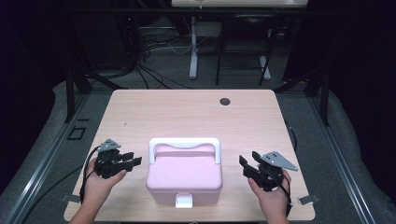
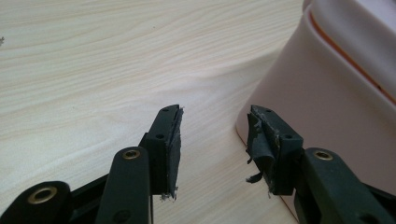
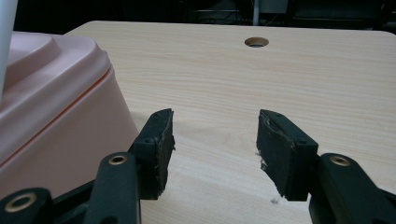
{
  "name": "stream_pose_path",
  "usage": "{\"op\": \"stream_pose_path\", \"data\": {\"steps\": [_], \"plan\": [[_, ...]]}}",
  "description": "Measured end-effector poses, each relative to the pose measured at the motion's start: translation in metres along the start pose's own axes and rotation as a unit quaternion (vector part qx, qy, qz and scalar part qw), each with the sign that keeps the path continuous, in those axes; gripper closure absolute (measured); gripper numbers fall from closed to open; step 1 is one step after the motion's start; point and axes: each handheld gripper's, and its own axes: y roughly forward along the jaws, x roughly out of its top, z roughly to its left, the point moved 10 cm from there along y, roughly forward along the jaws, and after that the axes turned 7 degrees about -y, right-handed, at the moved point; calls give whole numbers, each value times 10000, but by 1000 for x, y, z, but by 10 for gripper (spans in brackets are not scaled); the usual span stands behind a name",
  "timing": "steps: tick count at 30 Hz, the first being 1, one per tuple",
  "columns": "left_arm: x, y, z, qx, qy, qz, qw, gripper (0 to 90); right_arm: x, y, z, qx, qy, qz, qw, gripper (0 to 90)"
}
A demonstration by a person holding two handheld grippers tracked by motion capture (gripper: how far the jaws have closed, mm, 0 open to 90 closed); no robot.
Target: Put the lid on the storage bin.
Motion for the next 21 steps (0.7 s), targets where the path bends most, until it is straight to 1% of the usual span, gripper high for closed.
{"op": "stream_pose_path", "data": {"steps": [1,3,5,11,14,15,21], "plan": [[-1,1,1,-13,-45,-22,10000,544,-1,0,0,1,3,11,10000,458],[-3,3,4,34,-82,-41,10000,543,-1,1,-1,-1,3,4,10000,457],[-6,6,7,90,-78,-30,9999,539,-3,2,-1,0,30,40,10000,457],[-14,13,12,157,-111,2,9998,537,-7,5,1,12,32,97,9999,455],[-18,14,13,174,-107,16,9998,535,-8,6,-1,-12,7,96,10000,454],[-19,15,14,185,-104,23,9998,534,-9,6,-1,-5,35,105,9999,454],[-28,20,14,239,-45,99,9997,531,-14,9,-4,-31,29,169,9998,454]]}}
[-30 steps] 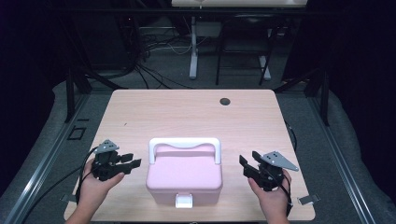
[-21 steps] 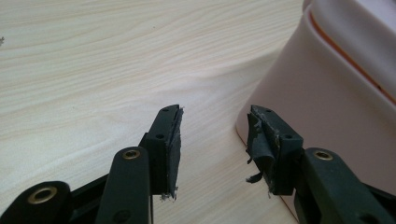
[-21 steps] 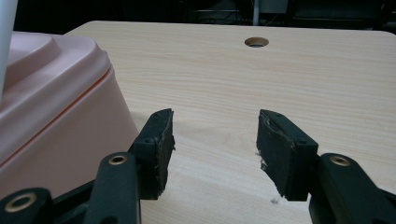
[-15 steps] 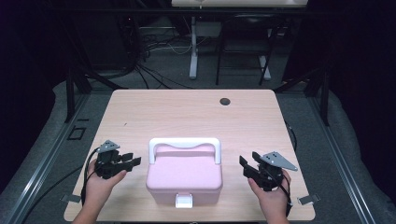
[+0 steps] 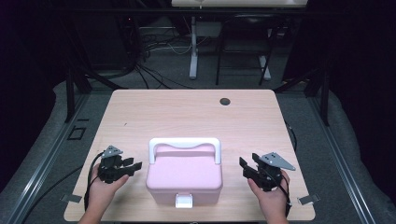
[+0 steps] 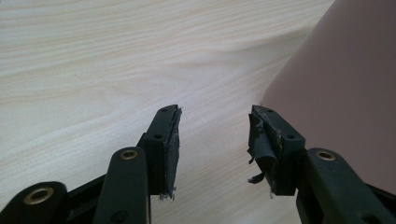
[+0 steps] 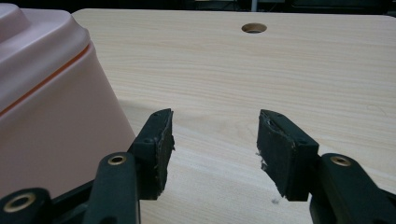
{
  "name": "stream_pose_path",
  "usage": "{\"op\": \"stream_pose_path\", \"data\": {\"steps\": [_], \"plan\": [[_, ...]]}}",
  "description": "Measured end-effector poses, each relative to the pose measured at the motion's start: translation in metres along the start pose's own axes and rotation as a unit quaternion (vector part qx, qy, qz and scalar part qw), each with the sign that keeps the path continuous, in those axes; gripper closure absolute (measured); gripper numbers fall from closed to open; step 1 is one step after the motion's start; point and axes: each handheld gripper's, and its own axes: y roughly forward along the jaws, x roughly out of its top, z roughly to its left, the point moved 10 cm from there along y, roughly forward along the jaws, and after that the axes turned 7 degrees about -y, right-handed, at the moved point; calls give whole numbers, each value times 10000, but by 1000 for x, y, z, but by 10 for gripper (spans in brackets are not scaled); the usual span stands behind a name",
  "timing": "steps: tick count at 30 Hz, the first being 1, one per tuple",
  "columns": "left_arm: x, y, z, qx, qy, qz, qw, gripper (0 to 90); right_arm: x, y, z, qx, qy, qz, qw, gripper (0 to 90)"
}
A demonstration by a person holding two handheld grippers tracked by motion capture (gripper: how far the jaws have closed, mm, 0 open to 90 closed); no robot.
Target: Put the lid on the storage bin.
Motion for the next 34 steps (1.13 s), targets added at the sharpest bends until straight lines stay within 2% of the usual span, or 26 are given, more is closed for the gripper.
{"op": "stream_pose_path", "data": {"steps": [3,11,21,26,34], "plan": [[-4,3,-2,11,55,23,10000,531,-1,0,0,6,5,18,10000,453],[-12,7,-7,110,394,148,9991,529,-7,4,4,63,-61,92,9999,452],[-17,7,-14,-42,421,145,9990,519,-10,5,7,84,-140,125,9998,450],[-18,7,-14,-34,430,109,9990,514,-11,6,12,121,-268,106,9995,444],[-16,9,-11,-66,280,62,9996,490,-18,9,7,134,-253,205,9994,438]]}}
